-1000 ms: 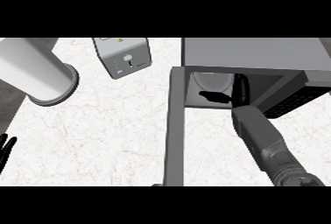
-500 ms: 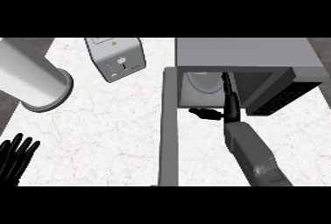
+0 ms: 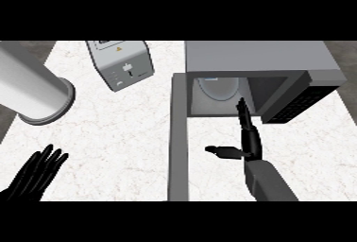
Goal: Pick up the milk, place it into the microwave and close the microwave
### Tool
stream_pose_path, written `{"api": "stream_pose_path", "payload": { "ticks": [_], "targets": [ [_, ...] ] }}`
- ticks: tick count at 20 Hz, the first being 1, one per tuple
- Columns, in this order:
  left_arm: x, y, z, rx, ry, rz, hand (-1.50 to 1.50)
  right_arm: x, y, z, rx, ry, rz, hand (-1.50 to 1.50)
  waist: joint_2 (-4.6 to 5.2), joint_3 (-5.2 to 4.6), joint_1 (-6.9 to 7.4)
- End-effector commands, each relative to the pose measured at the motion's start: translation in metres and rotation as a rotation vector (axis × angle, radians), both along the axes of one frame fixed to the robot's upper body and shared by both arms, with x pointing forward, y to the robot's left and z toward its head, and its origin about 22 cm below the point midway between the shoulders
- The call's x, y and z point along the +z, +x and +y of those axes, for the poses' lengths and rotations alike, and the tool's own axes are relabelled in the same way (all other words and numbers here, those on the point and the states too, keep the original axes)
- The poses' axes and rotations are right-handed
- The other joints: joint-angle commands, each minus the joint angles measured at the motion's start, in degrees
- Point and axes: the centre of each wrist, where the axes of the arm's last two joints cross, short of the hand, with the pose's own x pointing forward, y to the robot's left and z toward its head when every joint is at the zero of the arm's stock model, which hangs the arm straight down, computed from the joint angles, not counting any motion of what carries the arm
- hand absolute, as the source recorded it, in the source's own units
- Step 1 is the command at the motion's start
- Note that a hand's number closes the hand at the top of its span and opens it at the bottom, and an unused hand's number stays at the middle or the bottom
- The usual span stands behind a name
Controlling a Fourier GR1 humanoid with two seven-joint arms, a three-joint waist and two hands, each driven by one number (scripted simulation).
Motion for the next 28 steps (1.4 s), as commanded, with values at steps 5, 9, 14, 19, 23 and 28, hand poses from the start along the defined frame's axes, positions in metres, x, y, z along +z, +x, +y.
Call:
{"api": "stream_pose_path", "payload": {
  "ticks": [5,9,14,19,23,28],
  "targets": [
    [0.005,0.02,-0.027,-0.114,0.081,-0.004,1.5,-0.003,-0.067,-0.007,-0.008,0.118,-0.042,-1.5,-0.02,-0.07,-0.92],
    [0.014,0.035,-0.063,-0.138,0.1,-0.015,1.5,0.021,-0.091,-0.041,-0.001,0.138,-0.069,1.5,0.06,-0.07,-1.01],
    [0.013,0.061,-0.094,-0.188,0.204,-0.016,1.5,0.06,-0.116,-0.062,-0.035,0.169,-0.082,-1.5,0.31,-0.04,-0.55],
    [-0.003,0.102,-0.132,-0.217,0.255,-0.058,1.5,0.075,-0.132,-0.08,-0.097,0.178,-0.101,-1.5,0.55,-0.02,-0.33],
    [0.013,0.113,-0.162,-0.277,0.296,-0.08,1.5,0.089,-0.148,-0.116,-0.107,0.145,-0.117,-1.5,0.52,0.01,-0.01],
    [-0.006,0.118,-0.211,-0.338,0.373,-0.177,1.5,0.107,-0.147,-0.128,-0.094,0.074,-0.12,-1.5,0.6,-0.01,-0.3]
  ]
}}
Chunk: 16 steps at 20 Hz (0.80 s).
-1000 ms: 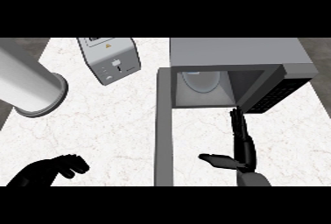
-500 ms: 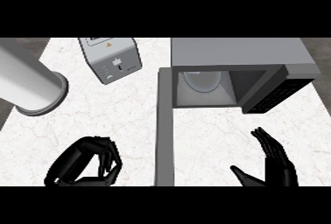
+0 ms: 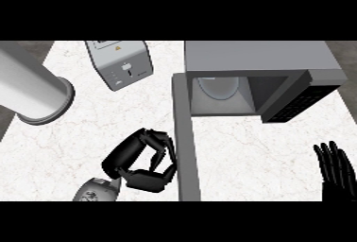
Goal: Pick up the milk, place it into the microwave and close the microwave
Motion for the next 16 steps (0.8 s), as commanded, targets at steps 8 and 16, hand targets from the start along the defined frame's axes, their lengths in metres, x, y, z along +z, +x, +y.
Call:
{"api": "stream_pose_path", "payload": {
  "ticks": [8,16],
  "targets": [
    [-0.053,-0.001,-0.097,-0.06,0.181,0.072,1.5,0.047,0.011,-0.004,0.067,-0.026,-0.1,-1.5,0.49,-0.05,-1.7],
    [-0.04,0.013,-0.134,-0.098,0.255,0.148,-1.5,0.079,0.012,-0.002,0.234,0.006,-0.128,-1.5,1.11,-0.1,-5.61]
  ]
}}
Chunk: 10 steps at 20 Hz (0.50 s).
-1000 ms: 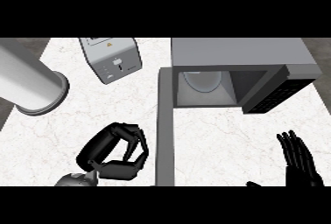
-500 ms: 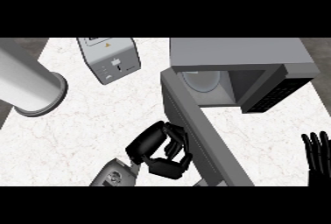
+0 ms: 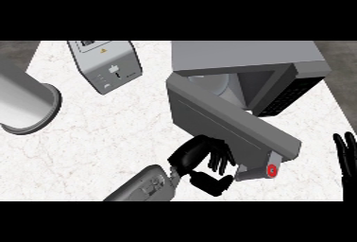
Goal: Pick up the milk, place it into the microwave and close the microwave
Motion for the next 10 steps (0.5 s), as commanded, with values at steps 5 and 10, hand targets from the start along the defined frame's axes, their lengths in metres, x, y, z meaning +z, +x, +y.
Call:
{"api": "stream_pose_path", "payload": {
  "ticks": [5,10],
  "targets": [
    [0.015,0.012,-0.022,0.038,-0.126,-0.011,1.5,0.036,0.014,0.008,0.169,-0.021,-0.064,-1.5,1.07,-0.14,-4.59],
    [0.038,0.026,-0.029,0.061,-0.253,-0.034,1.5,0.051,0.015,0.013,0.243,-0.026,-0.088,-1.5,1.62,-0.18,-7.64]
  ]
}}
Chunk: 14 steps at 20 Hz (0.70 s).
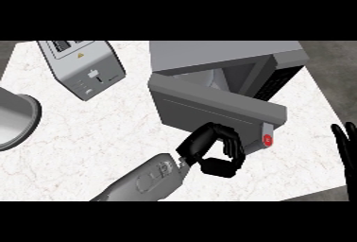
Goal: Pick up the milk, place it into the microwave and close the microwave
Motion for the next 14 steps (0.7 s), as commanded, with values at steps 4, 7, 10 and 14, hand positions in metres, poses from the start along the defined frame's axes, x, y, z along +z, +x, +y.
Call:
{"api": "stream_pose_path", "payload": {
  "ticks": [4,7,10,14],
  "targets": [
    [0.031,0.024,-0.013,0.053,-0.102,-0.056,1.5,0.024,0.005,0.0,0.086,-0.04,-0.044,-1.5,0.84,0.02,-4.42],
    [0.038,0.033,-0.014,0.085,-0.112,-0.056,1.5,0.033,0.006,0.005,0.106,-0.027,-0.068,-1.5,1.24,0.01,-6.44],
    [0.047,0.041,-0.017,0.099,-0.121,-0.08,1.5,0.039,0.006,0.004,0.139,-0.023,-0.062,-1.5,1.49,0.1,-7.76],
    [0.066,0.053,-0.023,0.123,-0.13,-0.083,1.5,0.045,0.009,0.003,0.173,-0.037,-0.052,-1.5,2.07,0.21,-9.28]
  ]
}}
